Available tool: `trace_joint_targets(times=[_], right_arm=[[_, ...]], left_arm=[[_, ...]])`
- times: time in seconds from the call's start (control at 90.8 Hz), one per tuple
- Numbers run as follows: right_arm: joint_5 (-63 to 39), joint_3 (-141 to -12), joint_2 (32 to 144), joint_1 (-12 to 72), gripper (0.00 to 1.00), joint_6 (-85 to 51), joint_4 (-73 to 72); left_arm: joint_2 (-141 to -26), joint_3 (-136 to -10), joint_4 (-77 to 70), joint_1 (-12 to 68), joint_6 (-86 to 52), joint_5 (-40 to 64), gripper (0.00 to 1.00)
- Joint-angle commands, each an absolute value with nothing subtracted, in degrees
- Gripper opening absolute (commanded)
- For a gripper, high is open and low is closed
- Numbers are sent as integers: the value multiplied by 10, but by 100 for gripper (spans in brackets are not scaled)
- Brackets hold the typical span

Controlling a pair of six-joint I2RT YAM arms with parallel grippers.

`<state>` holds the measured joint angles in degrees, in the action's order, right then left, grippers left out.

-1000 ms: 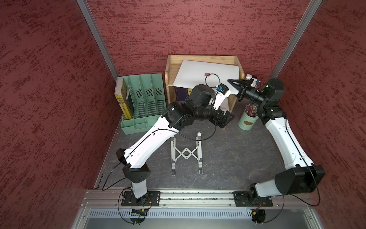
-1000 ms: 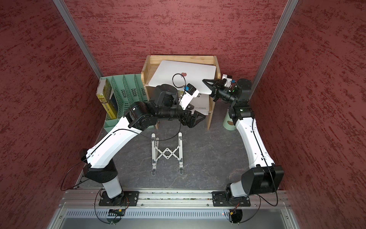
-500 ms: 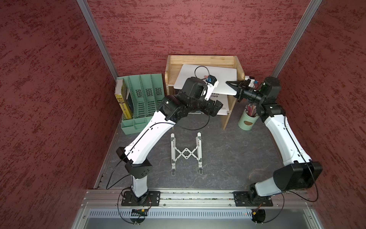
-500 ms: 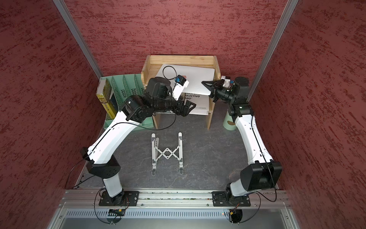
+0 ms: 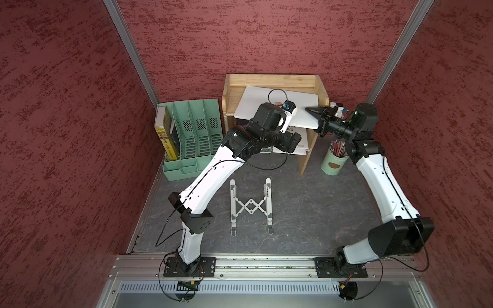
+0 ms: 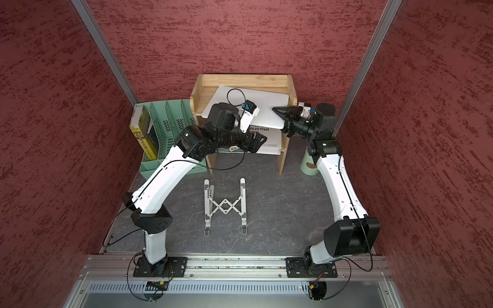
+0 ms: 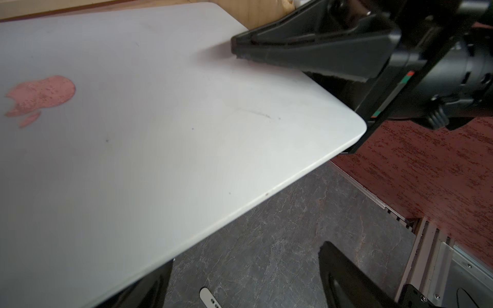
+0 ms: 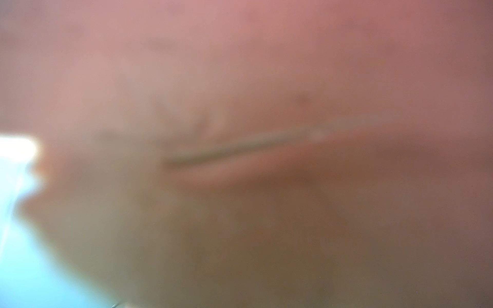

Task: Close the laptop lid and set it aside
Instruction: Place the laptop on the shelf.

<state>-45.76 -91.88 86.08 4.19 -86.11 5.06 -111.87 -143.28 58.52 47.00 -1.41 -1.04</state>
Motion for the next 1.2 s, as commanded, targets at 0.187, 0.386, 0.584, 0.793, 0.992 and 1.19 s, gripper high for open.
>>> trace_joint_targets(times=[0.187,0.386,0.584,0.793,0.992,1.19], right_arm=[[-457,-933,842,46,78,-853,11],[-451,-926,837,47,99,-841,40],[-445,-920,810,47,98,-830,61],[-424,-902,778,46,99,-789,124],[-407,-861,740,46,98,-737,189],[-403,-808,698,46,98,-719,204]], left_arm=[[-1135,-1457,528,446,-31,1,88],[-1146,-1467,507,445,-37,2,88],[-1161,-1491,498,444,-41,-10,88],[-1175,-1498,476,438,-45,-18,89],[-1195,-1511,478,423,-58,-10,89],[-1207,-1511,472,410,-72,-8,89]])
